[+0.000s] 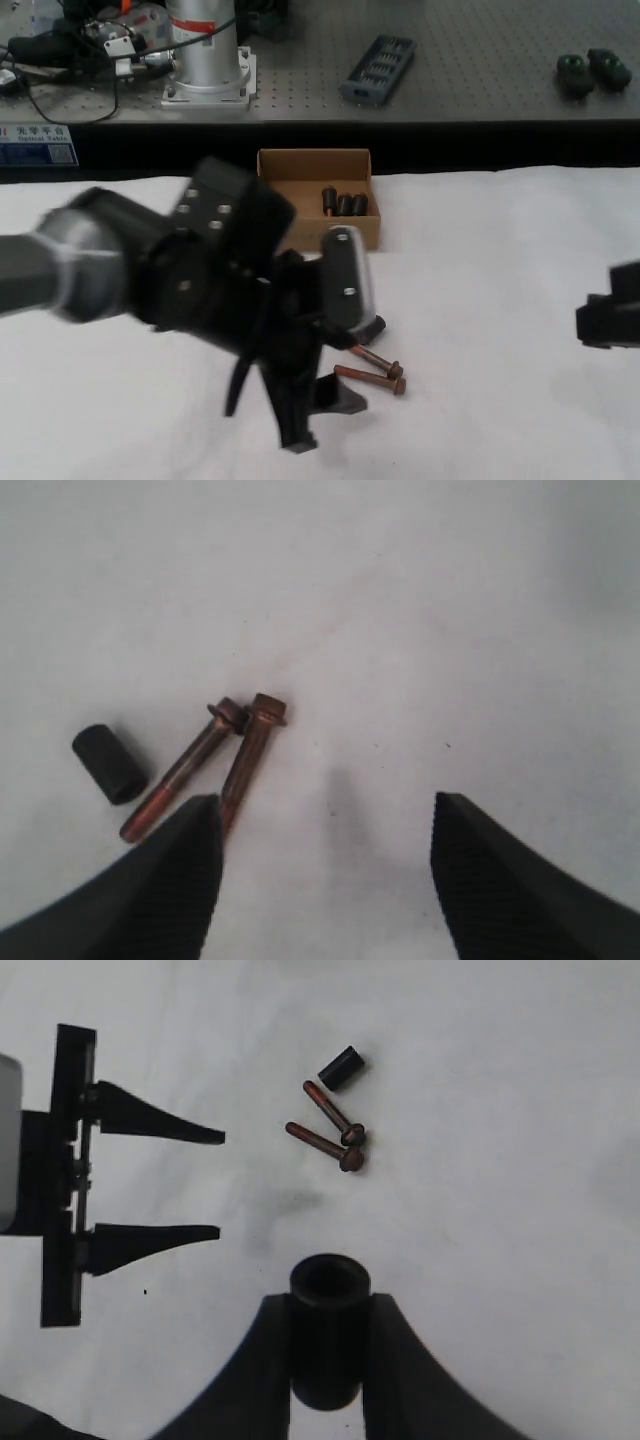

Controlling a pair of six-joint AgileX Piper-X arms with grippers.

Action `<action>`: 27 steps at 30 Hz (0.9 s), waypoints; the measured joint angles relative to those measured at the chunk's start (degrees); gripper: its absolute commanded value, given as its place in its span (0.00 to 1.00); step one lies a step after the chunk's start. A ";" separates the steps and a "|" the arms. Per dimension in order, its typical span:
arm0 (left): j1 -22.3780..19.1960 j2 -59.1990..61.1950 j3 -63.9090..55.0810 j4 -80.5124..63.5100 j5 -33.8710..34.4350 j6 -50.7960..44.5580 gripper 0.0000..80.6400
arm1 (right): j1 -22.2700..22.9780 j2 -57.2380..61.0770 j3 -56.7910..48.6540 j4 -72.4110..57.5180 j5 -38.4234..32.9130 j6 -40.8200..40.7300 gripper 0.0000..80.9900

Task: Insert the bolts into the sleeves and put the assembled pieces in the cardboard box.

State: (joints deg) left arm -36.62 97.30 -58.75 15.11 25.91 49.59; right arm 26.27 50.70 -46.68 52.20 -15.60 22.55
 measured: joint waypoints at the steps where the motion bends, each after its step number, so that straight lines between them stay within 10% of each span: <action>1: -0.07 1.05 -2.11 -0.22 0.02 0.12 0.55 | -0.21 -0.74 0.33 0.27 0.00 -0.63 0.04; 27: -0.03 12.01 -11.25 5.74 3.84 1.65 0.50 | -0.70 -1.97 2.01 1.23 -1.06 -2.80 0.04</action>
State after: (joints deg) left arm -36.65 109.31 -70.00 20.85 29.75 51.24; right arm 25.57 48.73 -44.67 53.43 -16.66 19.75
